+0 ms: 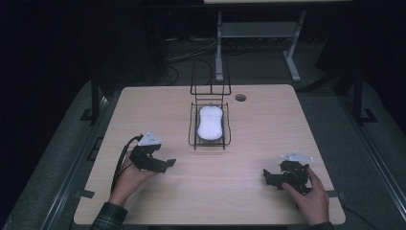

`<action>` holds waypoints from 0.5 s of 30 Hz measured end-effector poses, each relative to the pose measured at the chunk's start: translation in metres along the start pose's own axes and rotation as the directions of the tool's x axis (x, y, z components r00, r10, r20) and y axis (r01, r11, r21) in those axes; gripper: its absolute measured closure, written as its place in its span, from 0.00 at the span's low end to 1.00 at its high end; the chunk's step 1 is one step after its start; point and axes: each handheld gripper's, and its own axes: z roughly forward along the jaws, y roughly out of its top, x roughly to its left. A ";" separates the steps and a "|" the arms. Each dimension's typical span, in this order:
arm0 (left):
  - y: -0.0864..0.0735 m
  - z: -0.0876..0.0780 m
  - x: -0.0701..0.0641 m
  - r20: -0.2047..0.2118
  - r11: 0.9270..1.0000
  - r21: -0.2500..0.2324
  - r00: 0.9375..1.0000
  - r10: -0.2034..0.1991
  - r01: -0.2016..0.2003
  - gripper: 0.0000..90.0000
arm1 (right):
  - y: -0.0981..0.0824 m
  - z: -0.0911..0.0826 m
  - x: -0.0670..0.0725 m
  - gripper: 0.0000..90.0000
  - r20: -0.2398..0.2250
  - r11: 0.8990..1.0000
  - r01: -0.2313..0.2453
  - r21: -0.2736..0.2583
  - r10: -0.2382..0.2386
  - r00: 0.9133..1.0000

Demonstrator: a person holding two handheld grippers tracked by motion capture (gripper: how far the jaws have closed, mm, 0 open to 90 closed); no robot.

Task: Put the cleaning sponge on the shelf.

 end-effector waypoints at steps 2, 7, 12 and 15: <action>-0.006 -0.002 -0.003 -0.009 1.000 0.001 1.000 -0.003 0.003 0.14 | 0.000 0.000 0.000 0.00 0.000 1.000 0.000 0.000 0.000 1.000; -0.023 -0.003 -0.012 -0.009 1.000 0.025 1.000 0.011 -0.010 0.14 | 0.000 0.000 0.000 0.00 0.000 1.000 0.001 0.000 -0.001 1.000; -0.040 -0.003 -0.015 -0.010 0.998 0.065 1.000 -0.002 0.003 0.14 | 0.000 0.000 0.000 0.00 0.000 1.000 0.000 0.000 0.000 1.000; -0.048 -0.002 -0.015 -0.003 0.995 0.095 1.000 -0.003 0.003 0.14 | 0.000 0.000 0.000 0.00 0.000 1.000 0.000 0.000 0.000 1.000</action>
